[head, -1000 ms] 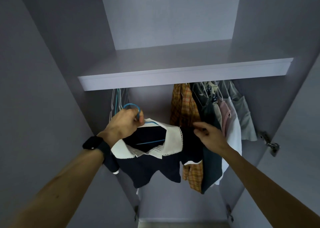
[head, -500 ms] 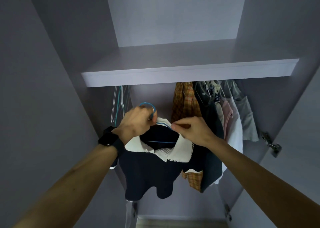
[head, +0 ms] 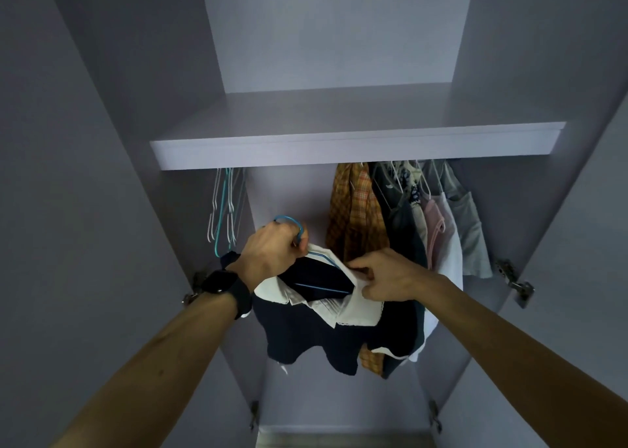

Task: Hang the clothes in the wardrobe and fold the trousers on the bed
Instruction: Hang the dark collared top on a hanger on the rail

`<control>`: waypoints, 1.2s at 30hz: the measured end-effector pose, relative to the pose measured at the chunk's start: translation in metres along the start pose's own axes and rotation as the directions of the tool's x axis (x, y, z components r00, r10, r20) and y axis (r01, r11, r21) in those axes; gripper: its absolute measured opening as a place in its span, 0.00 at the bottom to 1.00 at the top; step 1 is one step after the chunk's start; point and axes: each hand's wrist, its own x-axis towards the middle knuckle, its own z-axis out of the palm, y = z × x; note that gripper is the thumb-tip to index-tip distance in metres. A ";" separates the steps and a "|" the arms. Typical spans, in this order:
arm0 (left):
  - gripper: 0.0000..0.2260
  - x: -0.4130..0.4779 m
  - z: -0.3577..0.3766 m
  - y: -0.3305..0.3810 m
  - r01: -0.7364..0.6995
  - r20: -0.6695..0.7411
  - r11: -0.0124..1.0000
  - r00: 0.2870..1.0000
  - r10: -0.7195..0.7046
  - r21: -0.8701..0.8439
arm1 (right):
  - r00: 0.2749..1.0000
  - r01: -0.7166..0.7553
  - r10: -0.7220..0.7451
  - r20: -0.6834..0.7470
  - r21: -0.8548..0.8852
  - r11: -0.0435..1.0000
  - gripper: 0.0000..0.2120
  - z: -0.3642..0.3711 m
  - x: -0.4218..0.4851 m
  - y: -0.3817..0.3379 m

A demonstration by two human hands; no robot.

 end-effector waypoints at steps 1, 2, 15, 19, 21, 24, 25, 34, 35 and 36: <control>0.12 0.001 0.001 0.000 0.001 0.001 1.000 1.000 -0.001 0.005 | 1.000 -0.004 0.004 0.008 -0.009 1.000 0.22 0.001 0.000 0.000; 0.13 0.000 0.004 0.001 -0.001 0.004 1.000 1.000 0.001 0.010 | 1.000 0.000 0.000 -0.007 -0.033 0.999 0.17 0.005 0.001 0.002; 0.05 -0.001 0.007 0.013 0.003 -0.024 0.999 1.000 -0.004 -0.040 | 0.967 0.052 -0.110 -0.231 -0.244 0.968 0.10 0.014 -0.010 0.005; 0.10 -0.007 0.012 0.004 0.025 -0.109 1.000 0.994 -0.024 0.010 | 0.964 -0.023 -0.029 -0.266 -0.191 0.981 0.09 0.028 -0.012 0.008; 0.13 -0.007 0.007 -0.009 0.031 -0.161 0.998 0.987 -0.023 0.048 | 0.956 -0.079 0.036 -0.291 -0.136 0.988 0.10 0.029 -0.010 0.010; 0.17 -0.005 -0.006 -0.028 0.034 -0.246 0.993 0.969 -0.006 0.110 | 0.947 -0.154 0.131 -0.293 -0.056 0.986 0.10 0.026 -0.002 0.007; 0.20 -0.003 -0.011 -0.032 0.037 -0.279 0.991 0.960 0.000 0.128 | 0.943 -0.182 0.167 -0.289 -0.026 0.983 0.11 0.026 0.002 0.005; 0.33 0.055 -0.048 -0.032 0.055 -0.516 0.957 0.850 0.104 0.284 | 0.913 -0.351 0.367 -0.178 0.116 0.929 0.12 0.014 0.053 -0.005; 0.32 0.062 -0.047 -0.030 0.062 -0.520 0.960 0.849 0.094 0.274 | 0.913 -0.353 0.370 -0.174 0.121 0.928 0.12 0.012 0.058 -0.004; 0.32 0.066 -0.044 -0.027 0.058 -0.519 0.962 0.850 0.093 0.268 | 0.911 -0.358 0.376 -0.171 0.127 0.925 0.13 0.010 0.061 -0.003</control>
